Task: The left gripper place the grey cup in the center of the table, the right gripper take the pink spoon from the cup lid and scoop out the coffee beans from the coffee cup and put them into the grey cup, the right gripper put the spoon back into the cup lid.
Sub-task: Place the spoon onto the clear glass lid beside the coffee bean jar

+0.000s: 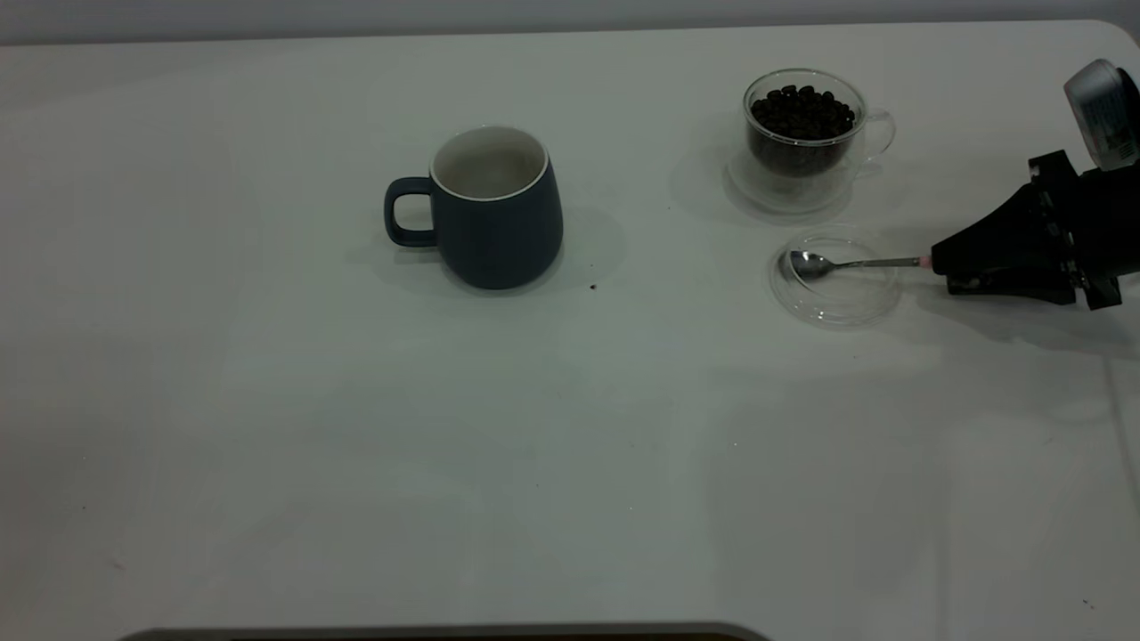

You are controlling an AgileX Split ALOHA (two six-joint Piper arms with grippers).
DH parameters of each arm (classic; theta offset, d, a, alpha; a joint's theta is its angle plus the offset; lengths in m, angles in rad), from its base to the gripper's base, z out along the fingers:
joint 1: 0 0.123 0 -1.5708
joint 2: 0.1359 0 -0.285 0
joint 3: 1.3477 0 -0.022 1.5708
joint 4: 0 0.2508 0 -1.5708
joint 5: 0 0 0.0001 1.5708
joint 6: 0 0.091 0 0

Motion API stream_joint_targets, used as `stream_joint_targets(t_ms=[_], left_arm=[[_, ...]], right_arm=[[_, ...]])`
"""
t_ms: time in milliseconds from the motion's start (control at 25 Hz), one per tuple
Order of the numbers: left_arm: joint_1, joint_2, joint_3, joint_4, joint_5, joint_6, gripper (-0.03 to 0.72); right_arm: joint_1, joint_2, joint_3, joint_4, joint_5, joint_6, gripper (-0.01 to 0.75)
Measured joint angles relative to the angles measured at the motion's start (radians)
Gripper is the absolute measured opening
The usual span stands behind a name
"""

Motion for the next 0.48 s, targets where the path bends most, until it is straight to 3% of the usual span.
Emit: stream_joint_targets(t_ms=[160, 480], left_arm=[[0.0, 0.0, 0.0, 0.0, 0.0, 0.0, 0.451], [0.0, 0.0, 0.0, 0.0, 0.0, 0.0, 0.451]], right_arm=[[0.0, 0.0, 0.0, 0.0, -0.002, -0.017, 0.388], [0.0, 0.0, 0.0, 0.082, -0.003, -0.081, 0.455]])
